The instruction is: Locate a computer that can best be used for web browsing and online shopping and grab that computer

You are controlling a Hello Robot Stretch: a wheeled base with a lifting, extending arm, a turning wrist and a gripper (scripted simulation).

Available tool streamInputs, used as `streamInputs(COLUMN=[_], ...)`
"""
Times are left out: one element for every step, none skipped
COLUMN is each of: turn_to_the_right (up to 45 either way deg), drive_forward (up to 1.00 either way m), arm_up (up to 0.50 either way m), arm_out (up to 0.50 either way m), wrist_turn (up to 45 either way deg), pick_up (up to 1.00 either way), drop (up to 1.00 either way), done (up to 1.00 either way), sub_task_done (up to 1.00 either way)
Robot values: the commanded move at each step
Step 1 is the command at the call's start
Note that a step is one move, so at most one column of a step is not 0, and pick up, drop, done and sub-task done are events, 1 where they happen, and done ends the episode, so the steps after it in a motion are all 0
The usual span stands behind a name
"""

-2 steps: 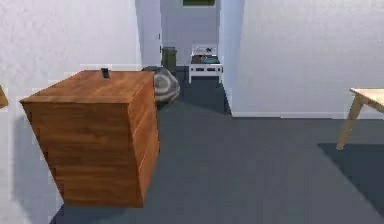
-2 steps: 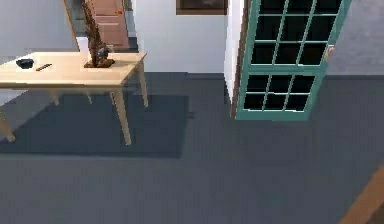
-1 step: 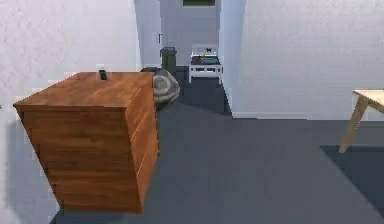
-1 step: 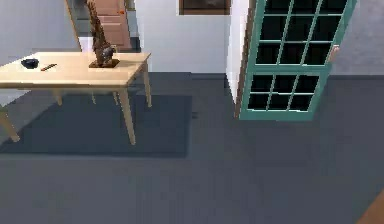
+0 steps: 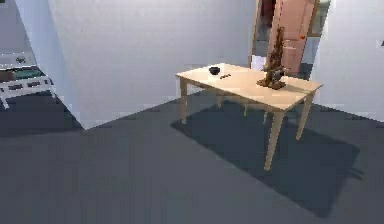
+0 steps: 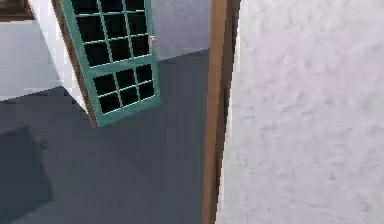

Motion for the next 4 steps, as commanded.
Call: streamInputs(turn_to_the_right=[45.0,3.0,0.0,9.0], drive_forward=[0.00,0.00,0.65,0.00], arm_up=[0.00,0.00,0.00,0.00], arm_out=[0.00,0.00,0.00,0.00], wrist_turn=[0.0,0.0,0.0,0.0], pick_up=[0.00,0.00,0.00,0.00], drop=[0.00,0.00,0.00,0.00], done=[0.00,0.00,0.00,0.00], sub_task_done=[0.00,0.00,0.00,0.00])
